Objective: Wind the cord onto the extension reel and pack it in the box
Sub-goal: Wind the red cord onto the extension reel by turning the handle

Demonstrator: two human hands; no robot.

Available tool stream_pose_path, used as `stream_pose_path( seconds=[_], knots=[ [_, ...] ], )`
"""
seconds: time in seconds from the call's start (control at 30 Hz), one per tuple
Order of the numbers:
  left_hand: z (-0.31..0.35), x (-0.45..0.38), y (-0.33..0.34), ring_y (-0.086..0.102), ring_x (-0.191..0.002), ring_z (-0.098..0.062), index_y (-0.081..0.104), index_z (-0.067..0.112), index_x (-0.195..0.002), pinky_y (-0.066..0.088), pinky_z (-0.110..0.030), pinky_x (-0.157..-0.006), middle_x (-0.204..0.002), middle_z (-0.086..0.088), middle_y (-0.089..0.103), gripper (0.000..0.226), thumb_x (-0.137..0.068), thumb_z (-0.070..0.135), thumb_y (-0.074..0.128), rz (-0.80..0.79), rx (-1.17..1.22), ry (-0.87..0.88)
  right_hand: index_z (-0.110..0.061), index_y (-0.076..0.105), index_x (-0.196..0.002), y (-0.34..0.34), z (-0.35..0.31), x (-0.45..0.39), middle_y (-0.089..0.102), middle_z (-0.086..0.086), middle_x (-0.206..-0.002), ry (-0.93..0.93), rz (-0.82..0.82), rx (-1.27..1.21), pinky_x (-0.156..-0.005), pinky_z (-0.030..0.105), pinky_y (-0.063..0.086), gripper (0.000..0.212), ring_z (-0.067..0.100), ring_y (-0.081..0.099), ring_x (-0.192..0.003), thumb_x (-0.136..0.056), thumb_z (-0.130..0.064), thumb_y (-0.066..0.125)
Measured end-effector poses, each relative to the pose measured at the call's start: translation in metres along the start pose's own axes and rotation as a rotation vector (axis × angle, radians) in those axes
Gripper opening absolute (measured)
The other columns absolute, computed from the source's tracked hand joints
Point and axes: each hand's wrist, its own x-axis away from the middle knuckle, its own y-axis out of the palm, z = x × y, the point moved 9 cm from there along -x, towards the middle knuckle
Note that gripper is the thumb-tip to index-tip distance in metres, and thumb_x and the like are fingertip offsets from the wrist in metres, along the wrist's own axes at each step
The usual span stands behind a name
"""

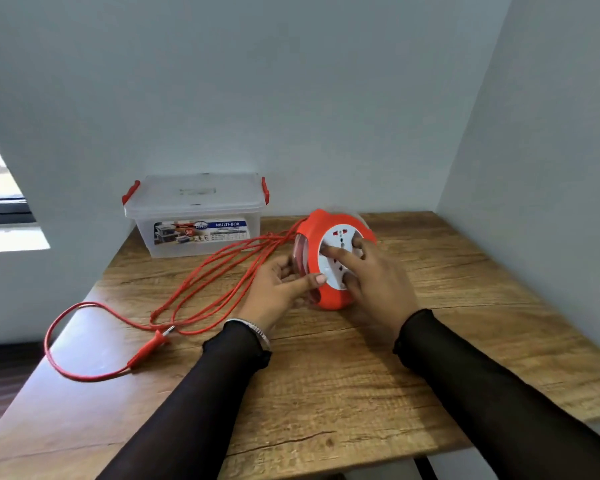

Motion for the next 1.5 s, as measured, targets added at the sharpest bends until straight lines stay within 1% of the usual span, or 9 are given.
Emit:
stream_pose_path(
  seconds=[0.17,0.47,0.6,0.73,0.87,0.97,1.17,1.3,1.5],
  knots=[
    [0.006,-0.006,-0.008,0.071,-0.084,-0.017,0.062,0.006,-0.117,0.060,-0.032,-0.065,-0.100,-0.010,0.074,0.042,-0.078,-0.002,0.072,0.059,-0.044,0.084,-0.034,0.053,-0.132,0.014,0.004,-0.005,0.057,0.020,-0.123,0.057,0.149,-0.026,-0.065,0.039,0.051,0.053,0.034,0.060,-0.093,-0.084,-0.012,0.051],
    [0.005,-0.016,0.000,0.067,-0.107,-0.023,0.057,0.016,-0.125,0.054,-0.041,-0.092,-0.112,-0.007,0.072,0.053,-0.079,-0.007,0.069,0.088,-0.089,0.228,-0.049,0.042,-0.131,0.020,0.032,-0.001,0.064,-0.007,-0.095,0.292,0.282,-0.167,-0.054,0.023,0.040,0.057,0.013,0.058,-0.078,-0.078,-0.039,0.061],
    [0.004,-0.015,0.007,0.067,-0.105,-0.017,0.053,0.008,-0.128,0.054,-0.032,-0.092,-0.113,-0.008,0.070,0.055,-0.078,-0.011,0.067,0.094,-0.117,0.269,-0.046,0.052,-0.121,0.028,0.057,0.008,0.061,-0.019,-0.074,0.596,0.329,-0.538,-0.056,0.018,0.044,0.058,0.000,0.060,-0.072,-0.067,-0.062,0.066],
    [0.005,-0.014,0.014,0.066,-0.109,-0.018,0.048,0.002,-0.132,0.053,-0.030,-0.093,-0.120,-0.013,0.067,0.056,-0.080,-0.011,0.066,0.076,-0.158,0.294,-0.024,0.060,-0.111,0.059,0.066,0.015,0.071,-0.008,-0.098,0.879,0.317,-1.226,-0.059,0.014,0.048,0.052,0.004,0.068,-0.086,-0.072,-0.056,0.073],
    [0.008,-0.014,0.013,0.068,-0.103,-0.015,0.054,0.011,-0.122,0.054,-0.026,-0.087,-0.112,-0.008,0.069,0.049,-0.080,-0.012,0.064,0.101,-0.136,0.289,-0.011,0.060,-0.095,0.076,0.051,0.012,0.072,0.007,-0.076,0.937,0.175,-1.600,-0.034,0.013,0.030,0.023,0.002,0.053,-0.039,-0.087,-0.031,0.066],
    [0.007,-0.014,0.013,0.065,-0.111,-0.025,0.048,0.004,-0.131,0.053,-0.035,-0.095,-0.120,-0.016,0.066,0.053,-0.082,-0.010,0.063,0.100,-0.136,0.269,-0.012,0.059,-0.094,0.081,0.046,0.010,0.074,0.008,-0.081,0.929,0.080,-1.661,-0.034,0.015,0.026,0.014,0.006,0.042,-0.035,-0.090,-0.025,0.062],
    [0.005,-0.014,0.003,0.068,-0.104,-0.029,0.051,0.011,-0.126,0.058,-0.039,-0.082,-0.112,-0.011,0.071,0.042,-0.086,0.002,0.063,0.150,-0.070,0.191,-0.013,0.060,-0.097,0.067,0.059,0.008,0.074,0.002,-0.081,0.824,0.083,-1.314,-0.046,0.018,0.042,0.016,0.005,0.057,-0.049,-0.086,-0.023,0.065],
    [0.010,-0.015,-0.015,0.069,-0.078,-0.022,0.056,0.024,-0.110,0.053,-0.039,-0.068,-0.092,-0.005,0.074,0.027,-0.087,0.011,0.064,0.266,-0.056,0.177,-0.026,0.059,-0.096,0.018,0.043,-0.005,0.056,-0.008,-0.105,0.298,0.225,-0.528,-0.069,0.016,0.043,0.023,0.003,0.053,-0.091,-0.078,-0.014,0.066],
    [0.029,-0.012,-0.021,0.074,-0.070,-0.013,0.056,0.011,-0.128,0.056,-0.020,-0.055,-0.099,-0.009,0.072,0.035,-0.093,0.007,0.054,0.202,-0.064,0.242,-0.032,0.068,-0.103,0.026,0.011,-0.007,0.041,0.001,-0.137,-0.054,-0.027,-0.396,-0.083,0.035,0.050,0.050,0.022,0.046,-0.122,-0.075,0.004,0.048]
  ],
)
